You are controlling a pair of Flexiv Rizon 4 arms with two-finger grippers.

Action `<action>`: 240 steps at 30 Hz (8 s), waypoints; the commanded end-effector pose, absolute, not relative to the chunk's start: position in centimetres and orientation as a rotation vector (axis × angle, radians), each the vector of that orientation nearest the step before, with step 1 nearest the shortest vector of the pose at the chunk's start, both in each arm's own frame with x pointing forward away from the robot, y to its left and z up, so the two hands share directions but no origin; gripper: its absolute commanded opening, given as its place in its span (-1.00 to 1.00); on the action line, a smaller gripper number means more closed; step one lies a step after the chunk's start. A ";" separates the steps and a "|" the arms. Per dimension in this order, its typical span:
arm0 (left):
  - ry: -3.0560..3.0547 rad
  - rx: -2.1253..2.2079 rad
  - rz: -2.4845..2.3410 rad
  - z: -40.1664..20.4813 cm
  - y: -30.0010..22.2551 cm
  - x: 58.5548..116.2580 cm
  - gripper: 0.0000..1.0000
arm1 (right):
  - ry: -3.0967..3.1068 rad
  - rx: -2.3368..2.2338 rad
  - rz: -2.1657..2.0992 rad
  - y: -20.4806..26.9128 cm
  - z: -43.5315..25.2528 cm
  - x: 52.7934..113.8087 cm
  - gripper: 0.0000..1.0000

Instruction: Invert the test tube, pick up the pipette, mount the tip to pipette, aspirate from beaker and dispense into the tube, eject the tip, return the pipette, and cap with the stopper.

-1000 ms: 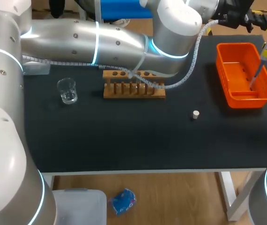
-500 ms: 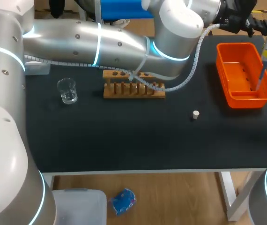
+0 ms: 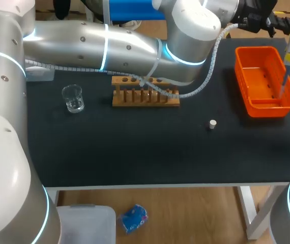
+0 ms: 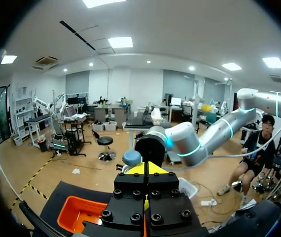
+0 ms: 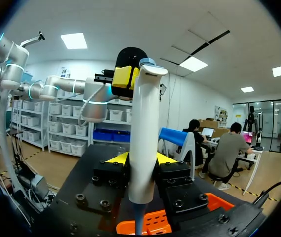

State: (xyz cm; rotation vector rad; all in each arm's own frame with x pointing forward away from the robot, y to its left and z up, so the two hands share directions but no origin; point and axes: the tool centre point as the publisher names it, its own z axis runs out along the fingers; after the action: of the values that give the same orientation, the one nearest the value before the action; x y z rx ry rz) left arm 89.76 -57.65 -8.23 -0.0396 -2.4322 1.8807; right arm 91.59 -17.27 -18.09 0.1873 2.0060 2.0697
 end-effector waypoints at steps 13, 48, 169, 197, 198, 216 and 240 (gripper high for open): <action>-2.458 -0.024 1.905 -7.3 -56.6 89.8 -1.00 | 1.930 0.205 2.139 -17.0 -18.3 91.3 -1.00; -2.393 0.052 1.969 -9.4 -57.1 89.8 -1.00 | 1.930 0.205 2.139 -17.0 -18.3 91.3 -1.00; -2.468 0.039 1.952 -7.7 -56.2 90.5 -1.00 | 1.930 0.205 2.139 -17.0 -18.3 91.3 -1.00; -2.431 0.066 1.882 -10.3 -57.6 90.1 -1.00 | 1.930 0.205 2.139 -17.0 -18.3 91.3 -1.00; -2.429 0.066 1.880 -10.4 -57.7 90.1 -1.00 | 1.930 0.205 2.139 -17.0 -18.3 91.3 -1.00; -2.500 0.065 1.907 -7.8 -56.0 90.4 -1.00 | 1.930 0.205 2.139 -17.0 -18.3 91.3 -1.00; -2.491 0.066 1.869 -9.1 -56.8 91.2 -1.00 | 1.930 0.205 2.139 -17.0 -18.3 91.3 -1.00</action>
State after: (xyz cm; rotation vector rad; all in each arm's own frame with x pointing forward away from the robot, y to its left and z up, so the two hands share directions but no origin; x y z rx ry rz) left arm 91.08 -56.52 -9.07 0.0721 -2.4744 1.9045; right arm 91.33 -17.01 -18.40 0.2075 1.9297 2.1388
